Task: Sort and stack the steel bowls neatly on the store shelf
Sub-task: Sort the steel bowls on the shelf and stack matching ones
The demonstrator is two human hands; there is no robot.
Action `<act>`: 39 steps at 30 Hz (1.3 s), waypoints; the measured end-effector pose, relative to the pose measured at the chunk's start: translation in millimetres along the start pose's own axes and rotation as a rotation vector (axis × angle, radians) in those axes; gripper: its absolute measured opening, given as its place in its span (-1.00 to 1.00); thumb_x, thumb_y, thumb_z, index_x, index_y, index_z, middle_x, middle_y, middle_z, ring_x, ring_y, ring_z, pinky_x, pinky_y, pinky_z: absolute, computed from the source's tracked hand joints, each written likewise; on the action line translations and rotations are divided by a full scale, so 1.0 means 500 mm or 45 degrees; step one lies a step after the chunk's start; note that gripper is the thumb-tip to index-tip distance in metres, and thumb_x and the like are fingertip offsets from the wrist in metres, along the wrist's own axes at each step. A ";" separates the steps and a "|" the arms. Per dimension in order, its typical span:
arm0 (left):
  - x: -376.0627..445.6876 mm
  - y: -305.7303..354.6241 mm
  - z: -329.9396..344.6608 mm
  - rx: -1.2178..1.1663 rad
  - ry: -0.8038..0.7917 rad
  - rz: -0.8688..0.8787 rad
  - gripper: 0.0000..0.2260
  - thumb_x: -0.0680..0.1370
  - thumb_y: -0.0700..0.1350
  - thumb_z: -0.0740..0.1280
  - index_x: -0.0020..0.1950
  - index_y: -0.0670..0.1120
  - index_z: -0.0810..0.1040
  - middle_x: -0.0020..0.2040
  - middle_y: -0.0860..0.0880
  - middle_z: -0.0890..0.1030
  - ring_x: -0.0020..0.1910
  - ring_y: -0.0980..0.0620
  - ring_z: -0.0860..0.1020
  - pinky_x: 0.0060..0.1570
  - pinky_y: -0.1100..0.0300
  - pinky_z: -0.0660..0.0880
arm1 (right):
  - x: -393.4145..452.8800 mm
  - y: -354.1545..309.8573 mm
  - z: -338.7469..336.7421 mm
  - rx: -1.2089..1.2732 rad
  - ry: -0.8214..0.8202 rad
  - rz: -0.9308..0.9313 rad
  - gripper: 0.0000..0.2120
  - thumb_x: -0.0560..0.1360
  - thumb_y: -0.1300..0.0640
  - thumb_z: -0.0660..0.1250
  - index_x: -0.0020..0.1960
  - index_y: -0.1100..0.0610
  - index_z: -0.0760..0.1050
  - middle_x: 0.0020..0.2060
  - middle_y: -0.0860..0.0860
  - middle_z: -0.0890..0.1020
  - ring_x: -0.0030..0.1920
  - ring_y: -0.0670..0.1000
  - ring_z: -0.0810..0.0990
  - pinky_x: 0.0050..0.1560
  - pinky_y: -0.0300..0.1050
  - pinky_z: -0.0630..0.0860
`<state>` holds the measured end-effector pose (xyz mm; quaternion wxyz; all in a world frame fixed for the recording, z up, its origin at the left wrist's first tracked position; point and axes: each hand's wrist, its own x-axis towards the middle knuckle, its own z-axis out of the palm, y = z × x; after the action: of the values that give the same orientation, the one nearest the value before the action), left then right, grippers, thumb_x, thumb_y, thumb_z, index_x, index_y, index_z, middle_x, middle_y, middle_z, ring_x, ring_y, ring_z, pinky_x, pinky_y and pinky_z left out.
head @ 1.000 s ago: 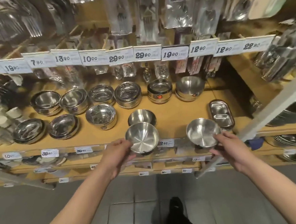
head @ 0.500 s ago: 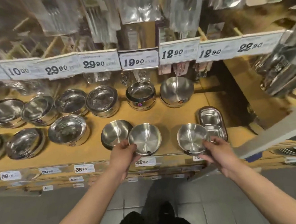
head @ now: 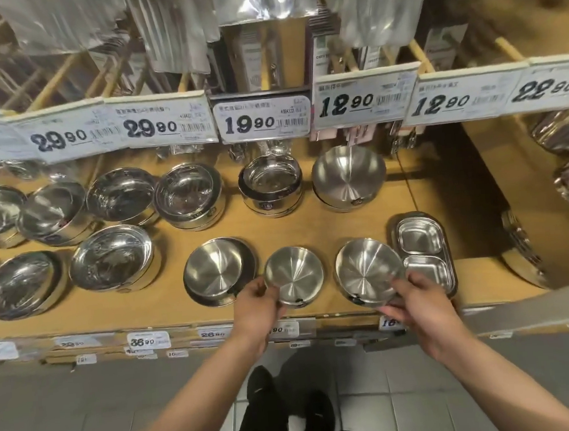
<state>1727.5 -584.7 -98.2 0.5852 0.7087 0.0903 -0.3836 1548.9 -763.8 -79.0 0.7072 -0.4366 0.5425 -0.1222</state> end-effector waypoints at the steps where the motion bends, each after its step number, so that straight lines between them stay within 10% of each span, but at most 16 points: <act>1: 0.004 -0.003 0.003 -0.002 0.012 -0.005 -0.85 0.66 -0.20 0.26 0.05 -0.01 0.61 -0.03 -0.04 0.73 -0.03 -0.02 0.69 -0.02 0.10 0.66 | 0.001 0.000 0.004 0.015 0.001 -0.010 -0.76 0.66 0.20 0.28 0.31 0.21 0.50 0.15 0.18 0.68 0.05 0.12 0.72 -0.16 -0.15 0.67; 12: -0.004 -0.016 0.011 0.196 0.058 0.156 -0.73 0.59 -0.10 0.38 0.29 0.03 0.57 0.08 0.07 0.70 0.12 -0.02 0.64 0.24 -0.11 0.55 | 0.000 0.003 0.062 0.052 -0.030 -0.021 -0.85 0.69 0.29 0.16 0.12 0.13 0.49 0.13 0.20 0.66 0.13 0.18 0.67 -0.28 -0.20 0.63; 18: -0.010 -0.028 0.006 0.288 0.179 0.208 -0.91 0.56 -0.10 0.42 -0.04 0.10 0.58 -0.06 0.10 0.71 0.00 0.09 0.65 0.19 -0.03 0.56 | 0.020 0.018 0.078 -0.021 0.034 -0.060 -0.85 0.69 0.27 0.16 0.08 0.10 0.48 0.03 0.13 0.66 0.00 0.08 0.68 -0.31 -0.23 0.60; 25: 0.002 -0.020 -0.004 0.286 0.235 0.144 -0.92 0.59 -0.13 0.38 0.07 -0.05 0.62 -0.08 0.04 0.68 0.00 -0.01 0.64 0.14 0.06 0.55 | 0.040 0.036 0.080 -0.322 0.163 -0.188 -0.77 0.66 0.14 0.24 0.30 0.11 0.48 0.04 0.08 0.67 0.06 0.18 0.66 0.18 0.23 0.58; 29: -0.005 -0.024 -0.011 0.280 0.197 0.137 -0.89 0.58 -0.09 0.39 -0.14 0.03 0.59 -0.15 0.05 0.68 -0.04 0.01 0.64 0.18 -0.02 0.56 | 0.032 0.037 0.082 -0.511 0.183 -0.276 -0.82 0.61 0.11 0.30 0.20 -0.05 0.48 -0.10 -0.15 0.61 -0.09 -0.10 0.57 -0.19 -0.16 0.46; 34: -0.013 -0.027 -0.029 0.239 0.059 0.104 -0.87 0.59 -0.18 0.35 -0.06 0.00 0.68 -0.11 -0.02 0.73 0.01 -0.12 0.66 0.22 -0.06 0.56 | 0.035 0.041 0.082 -0.430 0.153 -0.205 -0.73 0.62 0.21 0.31 0.31 0.09 0.48 0.01 0.03 0.66 -0.03 0.12 0.70 0.10 0.15 0.65; 39: -0.031 -0.014 -0.053 0.193 0.015 0.087 -0.83 0.55 -0.23 0.43 -0.13 0.05 0.66 -0.14 0.04 0.73 0.01 -0.05 0.66 0.23 0.00 0.56 | 0.026 0.031 0.078 -0.202 0.135 -0.126 -0.58 0.62 0.27 0.33 0.46 0.10 0.39 0.11 0.07 0.66 -0.10 0.11 0.75 -0.16 -0.18 0.68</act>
<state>1724.3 -554.0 -92.7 0.5419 0.7560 0.0401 -0.3649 1583.2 -744.3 -97.8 0.6338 -0.5105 0.5648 -0.1367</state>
